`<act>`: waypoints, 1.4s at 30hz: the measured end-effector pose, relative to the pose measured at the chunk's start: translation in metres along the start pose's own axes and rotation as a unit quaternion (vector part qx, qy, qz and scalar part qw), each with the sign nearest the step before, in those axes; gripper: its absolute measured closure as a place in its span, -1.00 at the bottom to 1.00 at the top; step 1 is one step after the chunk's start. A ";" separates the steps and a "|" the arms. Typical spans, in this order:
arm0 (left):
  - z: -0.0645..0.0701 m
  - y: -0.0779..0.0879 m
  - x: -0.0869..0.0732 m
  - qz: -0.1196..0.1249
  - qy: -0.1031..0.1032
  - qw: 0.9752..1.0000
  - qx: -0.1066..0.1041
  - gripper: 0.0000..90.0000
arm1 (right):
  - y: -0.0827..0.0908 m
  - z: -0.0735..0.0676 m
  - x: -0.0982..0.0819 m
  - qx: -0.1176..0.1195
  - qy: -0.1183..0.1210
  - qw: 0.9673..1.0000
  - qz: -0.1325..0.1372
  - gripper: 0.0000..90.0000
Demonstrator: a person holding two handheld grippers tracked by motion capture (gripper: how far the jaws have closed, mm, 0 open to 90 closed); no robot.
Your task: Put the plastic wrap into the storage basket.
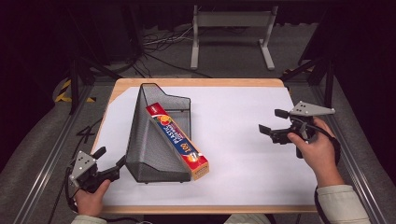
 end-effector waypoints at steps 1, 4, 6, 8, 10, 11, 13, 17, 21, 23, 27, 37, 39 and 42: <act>0.000 0.000 0.000 0.000 0.000 1.000 0.000 -0.60 | 0.000 0.002 -0.008 0.000 -0.002 1.000 0.000 -0.77; 0.000 0.000 -0.001 -0.003 -0.001 1.000 -0.001 -0.61 | 0.000 0.006 -0.034 -0.001 -0.004 1.000 -0.009 -0.77; 0.000 0.000 -0.002 -0.004 -0.002 1.000 0.000 -0.61 | 0.001 0.009 -0.045 -0.003 -0.004 1.000 -0.012 -0.78; -0.001 0.000 -0.002 -0.005 -0.005 1.000 -0.001 -0.61 | 0.001 0.011 -0.054 -0.006 -0.006 1.000 -0.015 -0.77; 0.000 -0.001 -0.002 -0.005 -0.003 1.000 0.000 -0.62 | 0.002 0.012 -0.064 -0.007 -0.007 1.000 -0.020 -0.77; 0.000 -0.001 -0.002 -0.005 -0.003 1.000 0.000 -0.62 | 0.002 0.012 -0.070 -0.008 -0.009 1.000 -0.022 -0.78; 0.000 -0.001 -0.002 -0.006 -0.004 1.000 -0.001 -0.62 | 0.002 0.012 -0.079 -0.009 -0.013 1.000 -0.027 -0.77; 0.000 -0.001 -0.003 -0.008 -0.003 1.000 0.001 -0.62 | 0.002 0.011 -0.090 -0.009 -0.023 0.999 -0.023 -0.77; 0.000 -0.001 -0.003 -0.009 -0.003 1.000 0.000 -0.62 | 0.001 0.010 -0.100 -0.005 -0.017 0.999 -0.040 -0.77; 0.000 -0.002 -0.003 -0.007 -0.003 1.000 -0.001 -0.62 | 0.001 0.006 -0.105 0.000 -0.017 0.999 -0.045 -0.77; 0.001 -0.003 -0.003 -0.009 -0.004 1.000 -0.005 -0.62 | 0.002 0.003 -0.114 0.000 -0.001 0.998 -0.062 -0.77; 0.000 -0.008 -0.011 -0.035 -0.002 0.999 -0.008 -0.61 | 0.018 -0.004 -0.127 -0.003 -0.015 0.998 -0.060 -0.78; 0.001 -0.009 -0.012 -0.039 -0.003 0.999 -0.011 -0.61 | 0.021 -0.003 -0.129 -0.001 -0.028 0.998 -0.057 -0.82; 0.002 -0.009 -0.012 -0.038 -0.005 0.999 -0.013 -0.62 | 0.020 -0.003 -0.129 -0.001 -0.031 0.998 -0.061 -0.82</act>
Point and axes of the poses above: each handheld gripper's, and its own axes: y roughly backward along the jaws, x roughly out of its top, z roughly to its right, the point moved 10 cm from there along -y, roughly forward along the jaws, and after that the axes turned 13 degrees about z, right-handed, at the moved point
